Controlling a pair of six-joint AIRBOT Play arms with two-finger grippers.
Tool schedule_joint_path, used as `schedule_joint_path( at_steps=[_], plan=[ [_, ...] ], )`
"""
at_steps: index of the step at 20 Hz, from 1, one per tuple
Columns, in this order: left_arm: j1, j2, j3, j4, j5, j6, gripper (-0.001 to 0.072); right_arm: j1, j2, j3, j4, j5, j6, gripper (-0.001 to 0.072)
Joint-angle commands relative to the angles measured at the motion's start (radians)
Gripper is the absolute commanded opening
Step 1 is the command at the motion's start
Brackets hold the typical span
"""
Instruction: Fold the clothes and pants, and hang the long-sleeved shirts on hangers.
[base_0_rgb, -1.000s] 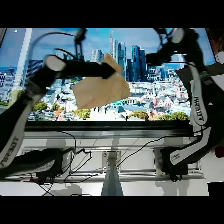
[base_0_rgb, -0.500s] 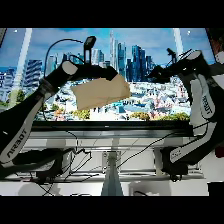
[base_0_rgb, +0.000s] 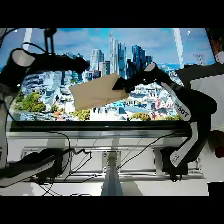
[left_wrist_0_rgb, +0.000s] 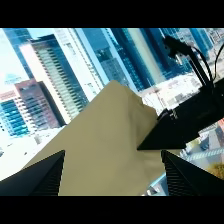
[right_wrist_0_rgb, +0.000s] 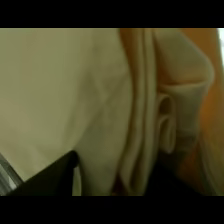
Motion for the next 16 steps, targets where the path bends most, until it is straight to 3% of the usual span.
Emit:
schedule_joint_path(
  at_steps=[1,7,8,10,13,16],
  plan=[
    [0.114,0.117,0.000,0.079,-0.040,-0.012,0.0688,0.059,0.000,0.011,-0.009,-0.053,0.007,0.0010],
    [0.279,0.319,0.000,0.159,-0.054,-0.012,0.0688,-0.004,0.095,0.118,-0.231,0.010,0.011,0.0013],
    [0.293,0.337,0.000,0.159,-0.054,-0.012,0.0688,-0.015,0.115,0.120,-0.261,0.015,0.011,0.0055],
    [0.301,0.359,0.000,0.159,-0.055,-0.012,0.0688,-0.034,0.129,0.120,-0.322,0.012,0.011,0.0556],
    [0.300,0.357,0.000,0.159,-0.058,-0.011,0.0688,-0.054,0.120,0.120,-0.417,-0.048,0.085,0.0585],
    [0.300,0.355,0.000,0.159,-0.058,-0.012,0.0688,-0.097,0.090,0.120,-0.392,-0.096,0.174,0.0584]
  ],
)
